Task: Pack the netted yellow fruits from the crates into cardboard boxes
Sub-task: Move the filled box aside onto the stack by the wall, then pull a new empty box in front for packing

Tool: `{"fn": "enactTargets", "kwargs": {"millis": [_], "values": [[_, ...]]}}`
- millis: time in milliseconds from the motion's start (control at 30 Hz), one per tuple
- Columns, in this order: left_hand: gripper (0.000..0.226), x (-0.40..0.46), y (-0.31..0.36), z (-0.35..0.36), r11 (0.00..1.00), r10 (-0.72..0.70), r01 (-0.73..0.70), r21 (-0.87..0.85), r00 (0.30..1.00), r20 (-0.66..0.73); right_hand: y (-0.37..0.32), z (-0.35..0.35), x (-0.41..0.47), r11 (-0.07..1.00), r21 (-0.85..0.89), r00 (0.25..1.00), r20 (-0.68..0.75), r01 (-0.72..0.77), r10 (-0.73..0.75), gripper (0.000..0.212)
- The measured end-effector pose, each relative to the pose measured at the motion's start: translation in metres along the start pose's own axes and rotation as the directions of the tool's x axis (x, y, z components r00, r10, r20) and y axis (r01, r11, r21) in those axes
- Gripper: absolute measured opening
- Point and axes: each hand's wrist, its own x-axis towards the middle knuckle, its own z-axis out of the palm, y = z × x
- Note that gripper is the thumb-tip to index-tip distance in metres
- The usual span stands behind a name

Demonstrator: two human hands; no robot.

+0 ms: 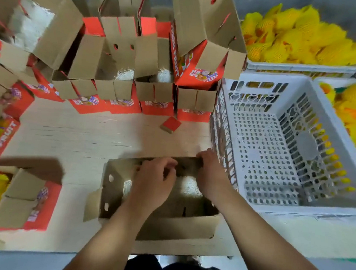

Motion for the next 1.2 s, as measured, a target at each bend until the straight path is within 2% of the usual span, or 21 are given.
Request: {"fn": "enactTargets", "kwargs": {"millis": [67, 100, 200, 267, 433, 600, 733, 833, 900, 1000, 1100, 1200], "values": [[0.018, 0.004, 0.020, 0.009, 0.991, 0.051, -0.047, -0.129, 0.998, 0.030, -0.001, -0.003, -0.003, 1.000, 0.024, 1.000, 0.019, 0.006, -0.007, 0.056], [0.019, 0.006, 0.029, 0.013, 0.979, 0.078, -0.066, -0.193, 0.995, 0.057, -0.002, -0.009, -0.007, 0.994, 0.108, 1.000, 0.001, 0.005, -0.005, 0.059], [0.018, 0.015, 0.058, 0.024, 0.943, 0.212, -0.174, -0.284, 0.971, 0.109, -0.003, -0.033, -0.025, 0.922, 0.383, 0.987, -0.162, 0.054, 0.010, 0.053], [0.023, 0.022, 0.081, 0.033, 0.916, 0.271, -0.218, -0.337, 0.955, 0.118, 0.003, -0.055, -0.037, 0.880, 0.460, 0.964, -0.267, 0.119, 0.009, 0.048], [0.037, 0.040, 0.147, 0.078, 0.857, 0.417, -0.315, -0.407, 0.889, 0.191, 0.054, -0.104, -0.053, 0.897, 0.425, 0.901, -0.427, 0.122, 0.079, 0.043], [0.028, 0.035, 0.200, 0.122, 0.777, 0.518, -0.326, -0.539, 0.818, 0.251, 0.116, -0.135, -0.070, 0.863, 0.491, 0.824, -0.535, 0.122, 0.187, 0.040], [0.021, 0.045, 0.242, 0.158, 0.762, 0.540, -0.350, -0.545, 0.808, 0.237, 0.175, -0.186, -0.055, 0.851, 0.496, 0.737, -0.638, 0.171, 0.223, 0.031], [0.020, 0.063, 0.286, 0.189, 0.766, 0.557, -0.407, -0.498, 0.806, 0.198, 0.234, -0.239, -0.030, 0.886, 0.446, 0.712, -0.662, 0.125, 0.233, 0.028], [0.020, 0.080, 0.323, 0.213, 0.770, 0.569, -0.442, -0.459, 0.802, 0.182, 0.277, -0.273, -0.011, 0.912, 0.409, 0.748, -0.606, 0.002, 0.270, 0.032], [0.021, 0.116, 0.384, 0.255, 0.777, 0.593, -0.507, -0.372, 0.788, 0.166, 0.334, -0.316, 0.023, 0.944, 0.266, 0.819, -0.486, -0.195, 0.306, 0.042], [0.026, 0.157, 0.428, 0.293, 0.805, 0.589, -0.587, -0.082, 0.774, 0.233, 0.372, -0.344, 0.061, 0.964, 0.108, 0.886, -0.379, -0.244, 0.267, 0.051], [0.032, 0.183, 0.437, 0.317, 0.787, 0.488, -0.554, 0.272, 0.828, 0.275, 0.385, -0.357, 0.107, 0.985, -0.051, 0.939, -0.313, -0.165, 0.141, 0.064]]}}
